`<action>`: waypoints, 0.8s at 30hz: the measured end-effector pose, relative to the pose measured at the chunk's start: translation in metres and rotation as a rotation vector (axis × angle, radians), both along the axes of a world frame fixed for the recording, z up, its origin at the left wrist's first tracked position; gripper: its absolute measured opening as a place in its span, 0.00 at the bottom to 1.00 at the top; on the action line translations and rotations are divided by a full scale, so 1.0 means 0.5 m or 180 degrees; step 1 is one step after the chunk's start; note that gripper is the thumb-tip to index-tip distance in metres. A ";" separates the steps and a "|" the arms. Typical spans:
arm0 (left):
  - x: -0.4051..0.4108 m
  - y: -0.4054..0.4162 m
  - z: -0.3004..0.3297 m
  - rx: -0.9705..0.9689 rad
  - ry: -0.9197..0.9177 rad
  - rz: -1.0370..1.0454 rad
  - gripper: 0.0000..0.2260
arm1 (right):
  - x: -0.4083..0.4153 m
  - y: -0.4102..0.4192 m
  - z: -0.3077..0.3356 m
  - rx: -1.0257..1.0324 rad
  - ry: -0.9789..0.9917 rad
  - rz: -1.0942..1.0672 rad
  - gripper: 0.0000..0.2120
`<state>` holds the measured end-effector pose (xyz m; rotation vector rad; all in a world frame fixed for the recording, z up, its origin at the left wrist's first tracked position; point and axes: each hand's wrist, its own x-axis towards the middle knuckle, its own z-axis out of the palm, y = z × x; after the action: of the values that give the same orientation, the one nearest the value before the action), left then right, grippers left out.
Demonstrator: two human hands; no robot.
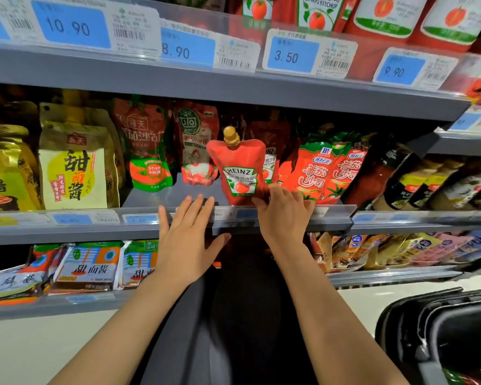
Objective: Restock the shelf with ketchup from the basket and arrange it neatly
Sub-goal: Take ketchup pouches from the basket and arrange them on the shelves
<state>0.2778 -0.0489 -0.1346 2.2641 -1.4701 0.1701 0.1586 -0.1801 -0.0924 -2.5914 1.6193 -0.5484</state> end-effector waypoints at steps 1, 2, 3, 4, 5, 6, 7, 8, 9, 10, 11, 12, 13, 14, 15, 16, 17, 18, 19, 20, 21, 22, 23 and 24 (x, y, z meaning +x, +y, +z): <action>-0.008 -0.009 0.007 -0.0095 0.0036 0.0024 0.34 | -0.001 0.000 0.000 0.0031 0.0057 -0.0078 0.18; -0.016 -0.022 0.016 -0.0204 0.0059 -0.0024 0.34 | 0.000 -0.001 0.000 0.0073 0.0078 -0.0153 0.20; -0.024 -0.035 0.025 -0.0298 0.0104 -0.0131 0.35 | 0.001 0.000 -0.001 0.0118 0.0094 -0.0218 0.21; -0.034 -0.051 0.034 -0.0358 0.0213 -0.0252 0.36 | 0.002 0.000 -0.002 0.0152 0.0102 -0.0270 0.22; -0.043 -0.068 0.042 -0.0370 0.0383 -0.0347 0.38 | 0.002 -0.001 -0.001 0.0176 0.0065 -0.0306 0.22; -0.053 -0.082 0.048 -0.0325 0.0546 -0.0379 0.39 | 0.001 0.000 -0.001 0.0183 -0.0038 -0.0324 0.22; -0.062 -0.095 0.050 -0.0272 0.0643 -0.0351 0.40 | -0.002 0.001 0.001 0.0172 -0.0209 -0.0316 0.22; -0.070 -0.104 0.050 -0.0253 0.0688 -0.0306 0.40 | -0.006 0.002 0.002 0.0140 -0.0424 -0.0275 0.22; -0.075 -0.112 0.049 -0.0261 0.0747 -0.0270 0.40 | -0.011 0.003 0.002 0.0097 -0.0655 -0.0198 0.23; -0.076 -0.116 0.051 -0.0317 0.0840 -0.0222 0.39 | -0.013 0.003 0.002 0.0065 -0.0884 -0.0102 0.24; -0.074 -0.122 0.050 -0.0407 0.0951 -0.0173 0.38 | -0.014 0.002 0.004 0.0044 -0.1086 -0.0008 0.24; -0.069 -0.129 0.050 -0.0534 0.1040 -0.0162 0.37 | -0.012 0.000 0.004 0.0012 -0.1227 0.0063 0.24; -0.063 -0.135 0.050 -0.0700 0.1097 -0.0220 0.35 | -0.007 -0.004 0.004 -0.0027 -0.1294 0.0098 0.22; -0.058 -0.141 0.051 -0.0870 0.1119 -0.0315 0.32 | -0.004 -0.007 0.004 -0.0051 -0.1325 0.0090 0.20; -0.054 -0.144 0.052 -0.0994 0.1101 -0.0405 0.31 | -0.002 -0.012 0.004 -0.0033 -0.1357 0.0029 0.18; -0.052 -0.145 0.056 -0.1011 0.1023 -0.0467 0.30 | -0.002 -0.016 0.005 0.0015 -0.1392 -0.0063 0.16; -0.052 -0.144 0.058 -0.0946 0.0900 -0.0505 0.30 | -0.004 -0.019 0.004 0.0061 -0.1401 -0.0161 0.15; -0.052 -0.143 0.058 -0.0838 0.0771 -0.0516 0.31 | -0.006 -0.022 0.003 0.0083 -0.1365 -0.0249 0.14; -0.053 -0.141 0.055 -0.0729 0.0679 -0.0506 0.32 | -0.007 -0.025 0.003 0.0083 -0.1281 -0.0301 0.14; -0.054 -0.139 0.051 -0.0608 0.0616 -0.0491 0.33 | -0.006 -0.027 0.004 0.0077 -0.1198 -0.0301 0.14; -0.054 -0.137 0.046 -0.0486 0.0596 -0.0491 0.34 | -0.005 -0.028 0.004 0.0063 -0.1132 -0.0256 0.14; -0.053 -0.135 0.040 -0.0391 0.0603 -0.0488 0.35 | -0.001 -0.029 0.005 0.0038 -0.1109 -0.0203 0.14; -0.051 -0.135 0.039 -0.0350 0.0577 -0.0496 0.37 | 0.004 -0.031 0.005 0.0033 -0.1092 -0.0166 0.13; -0.049 -0.134 0.040 -0.0315 0.0522 -0.0502 0.38 | 0.006 -0.031 0.006 0.0034 -0.1078 -0.0154 0.13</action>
<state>0.2534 -0.1158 -0.1144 2.0231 -1.5106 0.0085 0.1617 -0.1956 -0.0894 -2.2970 1.5660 -0.9199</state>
